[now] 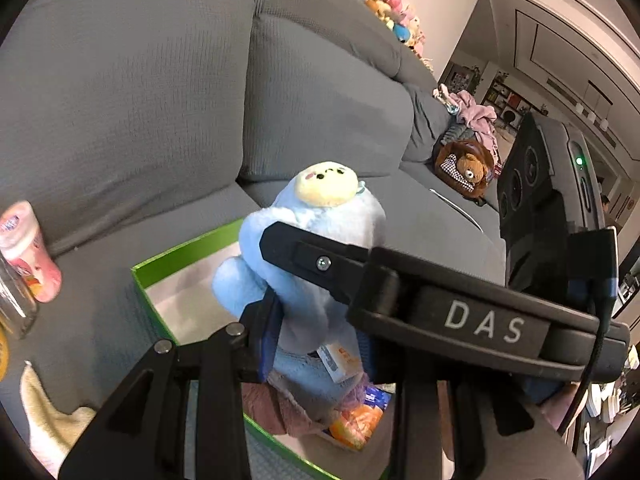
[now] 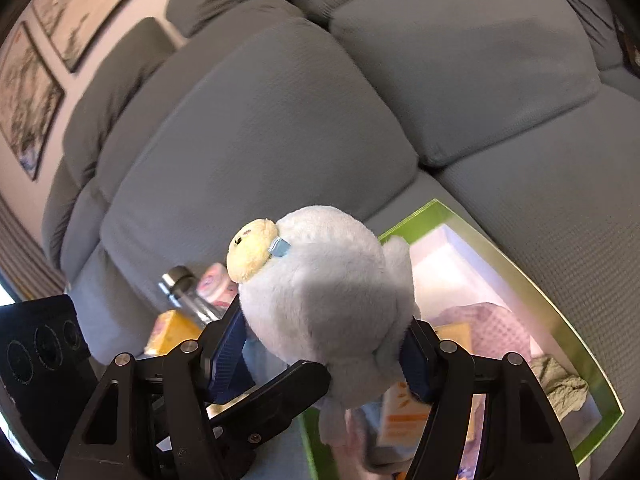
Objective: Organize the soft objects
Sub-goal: 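Drop the plush toy into the box and move the right gripper back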
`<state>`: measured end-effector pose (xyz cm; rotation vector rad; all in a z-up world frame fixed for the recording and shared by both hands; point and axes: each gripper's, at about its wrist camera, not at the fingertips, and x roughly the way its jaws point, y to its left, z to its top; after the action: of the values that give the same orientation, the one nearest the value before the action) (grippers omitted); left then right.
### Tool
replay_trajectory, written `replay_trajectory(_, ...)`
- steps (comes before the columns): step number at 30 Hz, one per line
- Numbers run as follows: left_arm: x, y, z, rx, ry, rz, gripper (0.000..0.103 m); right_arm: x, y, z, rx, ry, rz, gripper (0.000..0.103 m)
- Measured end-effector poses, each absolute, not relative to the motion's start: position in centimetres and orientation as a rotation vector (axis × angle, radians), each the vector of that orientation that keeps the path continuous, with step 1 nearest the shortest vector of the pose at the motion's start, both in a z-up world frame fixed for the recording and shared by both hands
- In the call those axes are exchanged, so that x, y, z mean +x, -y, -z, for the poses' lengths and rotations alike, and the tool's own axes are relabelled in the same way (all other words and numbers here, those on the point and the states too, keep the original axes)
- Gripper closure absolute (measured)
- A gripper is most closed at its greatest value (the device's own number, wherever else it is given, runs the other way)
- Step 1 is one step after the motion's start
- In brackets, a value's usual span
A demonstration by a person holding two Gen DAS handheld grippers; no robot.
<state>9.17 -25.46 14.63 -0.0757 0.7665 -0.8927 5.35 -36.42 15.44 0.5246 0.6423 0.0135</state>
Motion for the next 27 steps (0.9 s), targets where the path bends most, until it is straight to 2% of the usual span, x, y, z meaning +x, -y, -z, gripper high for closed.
replay_trajectory(7, 10.3, 26.5, -13.3, -0.110, -0.837, 0.879, 0.072, 6.3, 37.4, -13.8, 0.570, -0.700, 0.044, 0.033)
replay_trajectory(10, 10.0, 26.2, -13.2, -0.130, -0.855, 0.866, 0.069, 6.3, 37.2, -14.0, 0.562, -0.708, 0.056, 0.029)
replay_trajectory(11, 9.9, 25.9, -13.3, -0.134, -0.859, 0.857, 0.066, 6.2, 37.1, -14.1, 0.554, -0.706, 0.061, 0.027)
replay_trajectory(13, 9.5, 25.2, -13.4, -0.134, -0.868, 0.822, 0.046, 5.7, 36.6, -14.8, 0.523, -0.690, 0.087, 0.017)
replay_trajectory(19, 7.4, 20.9, -15.2, -0.164, -0.823, 0.758, 0.023, 4.0, 34.8, -16.8, 0.439, -0.645, 0.119, 0.016)
replay_trajectory(22, 6.1, 17.0, -16.1, -0.196, -0.805, 0.685, 0.016, 3.1, 33.5, -17.8, 0.411, -0.622, 0.107, 0.015)
replay_trajectory(23, 5.8, 15.9, -16.4, -0.207, -0.808, 0.656, 0.016, 2.8, 32.8, -18.2, 0.391, -0.616, 0.098, 0.015)
replay_trajectory(25, 5.2, 13.2, -16.7, -0.226, -0.813, 0.584, 0.016, 2.3, 31.5, -18.8, 0.356, -0.611, 0.084, 0.006)
replay_trajectory(27, 4.2, 9.9, -16.9, -0.247, -0.814, 0.493, 0.016, 1.9, 29.6, -19.3, 0.307, -0.608, 0.056, 0.006)
